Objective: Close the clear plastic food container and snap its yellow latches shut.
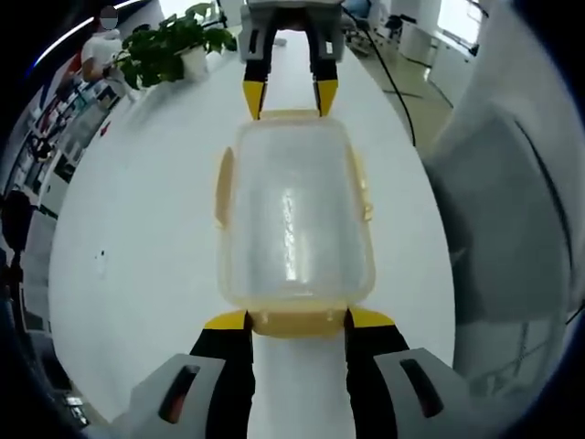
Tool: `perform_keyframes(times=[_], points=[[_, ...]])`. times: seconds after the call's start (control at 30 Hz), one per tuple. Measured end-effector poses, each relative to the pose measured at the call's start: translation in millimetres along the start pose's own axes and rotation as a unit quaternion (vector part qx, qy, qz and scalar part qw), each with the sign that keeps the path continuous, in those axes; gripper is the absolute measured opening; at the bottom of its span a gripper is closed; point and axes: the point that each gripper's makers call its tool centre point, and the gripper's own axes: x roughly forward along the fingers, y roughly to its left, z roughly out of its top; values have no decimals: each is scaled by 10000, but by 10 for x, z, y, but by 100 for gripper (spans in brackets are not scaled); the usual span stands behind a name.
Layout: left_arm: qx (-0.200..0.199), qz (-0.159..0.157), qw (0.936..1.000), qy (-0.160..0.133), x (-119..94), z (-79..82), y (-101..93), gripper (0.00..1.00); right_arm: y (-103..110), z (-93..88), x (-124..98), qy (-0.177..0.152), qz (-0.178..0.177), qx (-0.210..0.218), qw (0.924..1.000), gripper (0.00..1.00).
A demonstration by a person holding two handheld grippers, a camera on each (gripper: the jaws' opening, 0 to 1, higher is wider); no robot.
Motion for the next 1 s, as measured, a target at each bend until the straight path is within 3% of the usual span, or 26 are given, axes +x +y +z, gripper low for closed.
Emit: perform_keyframes(times=[1.0], points=[[-11,-109,9999,3,148,-54,-2,37,23,-88,136,78,168,109,9998,37]])
